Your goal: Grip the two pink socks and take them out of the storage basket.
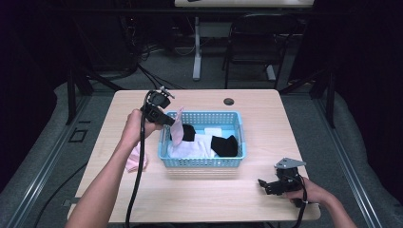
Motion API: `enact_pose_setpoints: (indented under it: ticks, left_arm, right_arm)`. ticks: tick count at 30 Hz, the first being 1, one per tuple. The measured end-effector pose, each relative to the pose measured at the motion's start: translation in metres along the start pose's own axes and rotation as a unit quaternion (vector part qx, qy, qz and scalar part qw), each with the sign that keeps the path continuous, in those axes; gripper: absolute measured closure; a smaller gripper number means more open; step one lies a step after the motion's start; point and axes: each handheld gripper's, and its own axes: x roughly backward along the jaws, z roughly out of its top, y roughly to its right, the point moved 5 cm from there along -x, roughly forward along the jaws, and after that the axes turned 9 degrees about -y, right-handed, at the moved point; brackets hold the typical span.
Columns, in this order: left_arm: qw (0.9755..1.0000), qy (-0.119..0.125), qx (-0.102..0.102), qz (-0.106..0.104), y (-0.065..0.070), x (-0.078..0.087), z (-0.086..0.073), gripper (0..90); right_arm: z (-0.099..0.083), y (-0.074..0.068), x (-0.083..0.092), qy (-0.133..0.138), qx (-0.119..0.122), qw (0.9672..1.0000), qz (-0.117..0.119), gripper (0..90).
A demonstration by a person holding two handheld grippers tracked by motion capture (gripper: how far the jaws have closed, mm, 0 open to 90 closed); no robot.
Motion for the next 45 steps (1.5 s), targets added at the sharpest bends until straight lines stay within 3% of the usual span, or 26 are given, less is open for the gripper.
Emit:
enact_pose_setpoints:
  ticks: [12, 25, 35, 45]
  left_arm:
    - [0.9999, 0.000, -0.007, -0.012, 0.000, 0.022, 0.006, 86.3]
    - [0.9999, 0.013, -0.006, -0.004, -0.009, 0.061, 0.012, 86.0]
    - [0.9995, 0.028, 0.007, 0.011, -0.024, 0.091, 0.005, 86.0]
    - [0.9985, 0.040, 0.029, 0.025, -0.042, 0.110, -0.012, 86.0]
  right_arm:
    - [0.000, 0.000, 0.000, -0.001, 0.001, 1.0000, -0.002, 0.0]
    - [0.000, 0.000, 0.000, -0.001, 0.001, 1.0000, -0.002, 0.0]
    - [0.000, 0.000, 0.000, 0.000, 0.000, 1.0000, -0.001, 0.0]
    - [0.000, 0.000, 0.000, -0.001, 0.001, 1.0000, -0.002, 0.0]
